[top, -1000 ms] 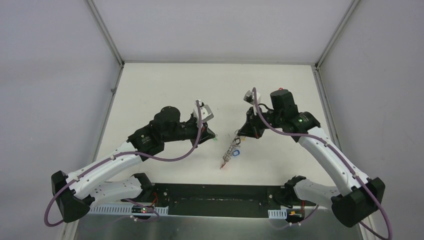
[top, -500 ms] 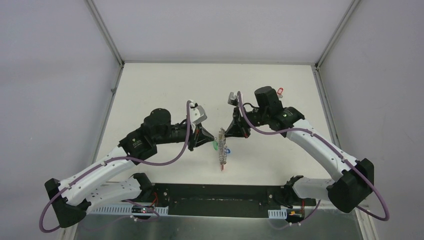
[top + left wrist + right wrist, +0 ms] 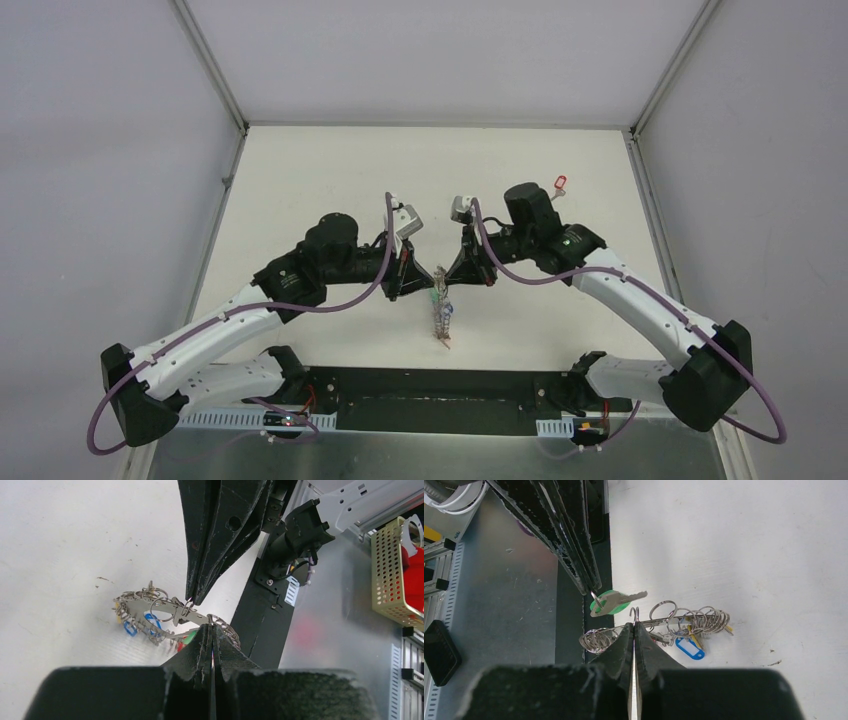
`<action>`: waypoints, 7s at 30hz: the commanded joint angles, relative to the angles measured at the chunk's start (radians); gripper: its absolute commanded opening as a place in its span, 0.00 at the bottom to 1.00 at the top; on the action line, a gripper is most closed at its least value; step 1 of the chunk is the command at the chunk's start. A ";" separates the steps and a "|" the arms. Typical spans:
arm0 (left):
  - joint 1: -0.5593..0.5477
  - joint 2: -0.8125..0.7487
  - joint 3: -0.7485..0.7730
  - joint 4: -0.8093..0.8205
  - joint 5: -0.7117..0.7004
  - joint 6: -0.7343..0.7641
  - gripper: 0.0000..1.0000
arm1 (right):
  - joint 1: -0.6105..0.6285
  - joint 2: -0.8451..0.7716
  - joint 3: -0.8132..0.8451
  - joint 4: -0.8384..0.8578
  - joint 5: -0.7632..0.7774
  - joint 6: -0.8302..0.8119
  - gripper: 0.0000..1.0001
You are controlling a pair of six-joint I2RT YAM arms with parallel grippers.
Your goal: Put the keys on the keyring
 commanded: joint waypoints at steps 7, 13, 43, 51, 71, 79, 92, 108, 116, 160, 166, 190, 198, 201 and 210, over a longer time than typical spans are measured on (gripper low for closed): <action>-0.014 0.007 0.009 0.045 0.029 -0.058 0.00 | 0.009 -0.059 -0.019 0.115 -0.035 0.043 0.00; -0.023 0.027 0.024 0.014 0.002 -0.065 0.00 | 0.011 -0.056 -0.019 0.114 -0.043 0.053 0.00; -0.029 0.048 0.075 -0.041 -0.129 -0.043 0.00 | 0.025 -0.049 -0.022 0.103 -0.079 0.031 0.00; -0.030 0.046 0.074 -0.063 -0.142 -0.032 0.00 | 0.026 -0.057 -0.021 0.101 -0.078 0.030 0.00; -0.036 0.061 0.063 -0.162 -0.151 -0.021 0.00 | 0.028 -0.080 -0.040 0.148 -0.085 0.037 0.00; -0.042 0.049 0.065 -0.157 -0.108 0.030 0.21 | 0.029 -0.091 -0.070 0.191 -0.086 0.048 0.00; -0.045 -0.107 -0.134 0.188 0.036 0.251 0.45 | 0.029 -0.194 -0.179 0.322 -0.114 0.014 0.00; -0.063 -0.085 -0.230 0.457 0.225 0.487 0.40 | 0.032 -0.269 -0.254 0.428 -0.157 -0.005 0.00; -0.069 -0.051 -0.225 0.455 0.235 0.485 0.30 | 0.031 -0.260 -0.242 0.427 -0.165 0.004 0.00; -0.073 0.167 0.408 -0.563 -0.090 0.289 0.00 | 0.042 -0.243 -0.244 0.642 -0.076 0.208 0.65; -0.073 0.258 0.558 -0.754 -0.145 0.299 0.00 | 0.078 -0.199 -0.289 0.806 -0.046 0.316 0.53; -0.109 0.314 0.646 -0.832 -0.119 0.300 0.00 | 0.189 -0.059 -0.369 1.109 0.069 0.420 0.24; -0.118 0.296 0.636 -0.809 -0.115 0.316 0.00 | 0.194 -0.039 -0.356 1.096 0.015 0.412 0.00; -0.119 0.271 0.615 -0.789 -0.097 0.336 0.00 | 0.194 -0.037 -0.354 1.095 0.003 0.418 0.00; -0.118 0.069 0.448 -0.587 -0.202 0.286 0.48 | 0.194 -0.122 -0.389 1.094 0.105 0.418 0.00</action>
